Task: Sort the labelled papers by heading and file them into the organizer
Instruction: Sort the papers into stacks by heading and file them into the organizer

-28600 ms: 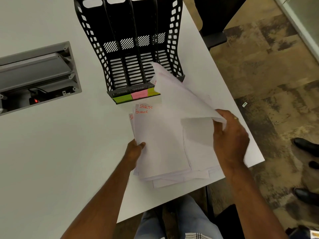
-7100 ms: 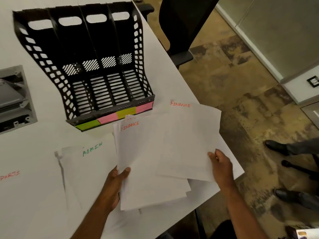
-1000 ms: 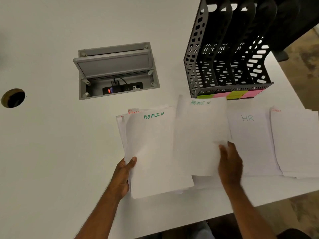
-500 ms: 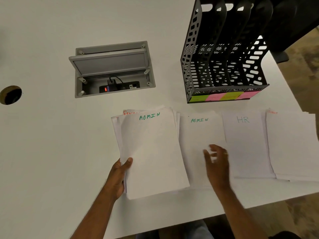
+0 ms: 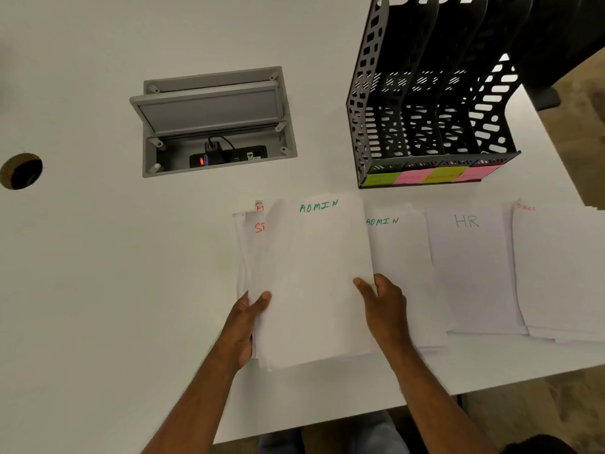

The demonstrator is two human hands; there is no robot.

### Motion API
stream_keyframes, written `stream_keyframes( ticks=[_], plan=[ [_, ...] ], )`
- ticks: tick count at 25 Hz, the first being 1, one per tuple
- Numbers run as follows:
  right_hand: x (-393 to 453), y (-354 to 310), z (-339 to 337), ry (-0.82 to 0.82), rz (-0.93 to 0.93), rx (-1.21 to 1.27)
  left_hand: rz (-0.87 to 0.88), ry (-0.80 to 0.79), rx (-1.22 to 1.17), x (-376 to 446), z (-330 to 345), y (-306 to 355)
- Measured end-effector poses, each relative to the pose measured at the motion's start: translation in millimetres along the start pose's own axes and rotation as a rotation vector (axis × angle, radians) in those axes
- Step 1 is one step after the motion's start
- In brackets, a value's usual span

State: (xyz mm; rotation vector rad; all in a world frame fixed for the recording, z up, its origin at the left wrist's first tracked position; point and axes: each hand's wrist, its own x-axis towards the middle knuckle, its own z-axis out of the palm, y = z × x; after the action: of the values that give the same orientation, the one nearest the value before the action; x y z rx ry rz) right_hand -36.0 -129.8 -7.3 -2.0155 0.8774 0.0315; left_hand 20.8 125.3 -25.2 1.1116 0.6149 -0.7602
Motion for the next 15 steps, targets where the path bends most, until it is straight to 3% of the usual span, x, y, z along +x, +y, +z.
stream_keyframes(
  ticks=[2, 8, 12, 15],
  plan=[
    [1, 4, -4, 0.004, -0.023, -0.018, 0.016, 0.008, -0.008, 1, 0, 0],
    [23, 43, -60, 0.282, -0.099, -0.246, 0.028, 0.032, -0.001, 1, -10, 6],
    [26, 76, -76, 0.277, -0.111, -0.435, 0.045, 0.065, 0.01, -1, -24, 13],
    [26, 86, -66, 0.205, -0.05, -0.438, 0.053, 0.062, 0.028, -3, -29, 16]
  ],
)
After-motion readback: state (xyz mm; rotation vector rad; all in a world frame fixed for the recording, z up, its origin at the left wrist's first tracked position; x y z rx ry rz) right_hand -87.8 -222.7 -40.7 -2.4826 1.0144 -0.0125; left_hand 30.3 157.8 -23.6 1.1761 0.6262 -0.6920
